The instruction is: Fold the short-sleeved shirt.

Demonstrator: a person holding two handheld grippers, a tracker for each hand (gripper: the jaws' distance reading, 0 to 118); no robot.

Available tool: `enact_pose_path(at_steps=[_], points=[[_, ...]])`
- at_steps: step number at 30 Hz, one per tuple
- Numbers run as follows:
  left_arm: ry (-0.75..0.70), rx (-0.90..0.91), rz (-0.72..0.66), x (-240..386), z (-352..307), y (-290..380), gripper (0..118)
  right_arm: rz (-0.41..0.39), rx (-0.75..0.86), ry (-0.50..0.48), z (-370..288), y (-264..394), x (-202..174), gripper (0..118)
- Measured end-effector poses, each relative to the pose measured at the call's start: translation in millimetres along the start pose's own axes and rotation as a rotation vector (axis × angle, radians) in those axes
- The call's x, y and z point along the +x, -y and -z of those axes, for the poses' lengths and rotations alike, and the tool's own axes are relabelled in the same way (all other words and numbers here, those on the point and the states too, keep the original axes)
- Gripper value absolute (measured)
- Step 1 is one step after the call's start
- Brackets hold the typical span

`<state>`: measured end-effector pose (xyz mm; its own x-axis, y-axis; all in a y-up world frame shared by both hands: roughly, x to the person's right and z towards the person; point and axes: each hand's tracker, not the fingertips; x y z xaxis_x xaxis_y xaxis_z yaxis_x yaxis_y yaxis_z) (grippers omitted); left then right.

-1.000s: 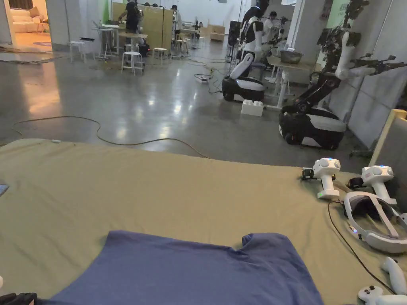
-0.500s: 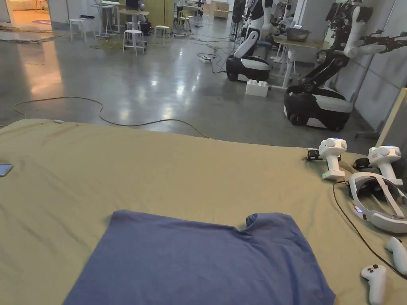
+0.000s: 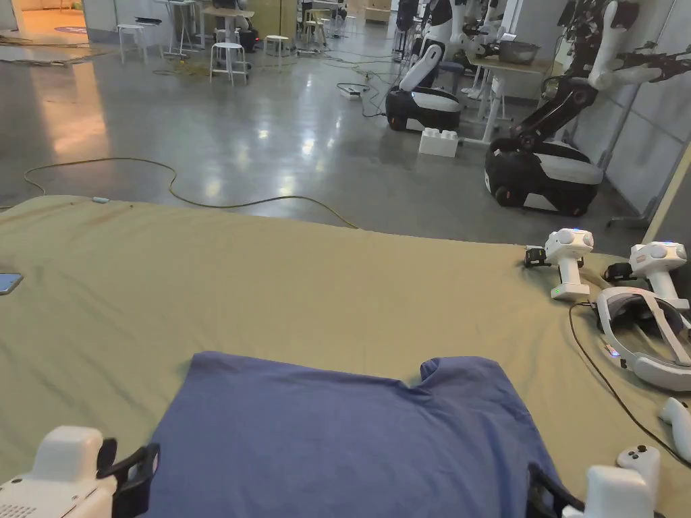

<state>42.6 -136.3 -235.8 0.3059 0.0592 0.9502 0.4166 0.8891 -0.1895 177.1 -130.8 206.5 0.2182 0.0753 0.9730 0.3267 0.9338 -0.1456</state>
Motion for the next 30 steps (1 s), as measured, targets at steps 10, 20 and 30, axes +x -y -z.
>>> enact_pose_path(at_steps=[10,20,30], points=[[-0.055,0.367,0.146,58,-18,-62,26,0.042,0.385,-0.008,-14,-63,-68,43],[-0.047,0.389,0.061,52,-11,-69,0,-0.002,0.408,-0.043,-10,-70,-82,0],[-0.072,0.015,0.004,-28,-15,-3,0,0.010,0.339,-0.057,5,-54,-83,0]])
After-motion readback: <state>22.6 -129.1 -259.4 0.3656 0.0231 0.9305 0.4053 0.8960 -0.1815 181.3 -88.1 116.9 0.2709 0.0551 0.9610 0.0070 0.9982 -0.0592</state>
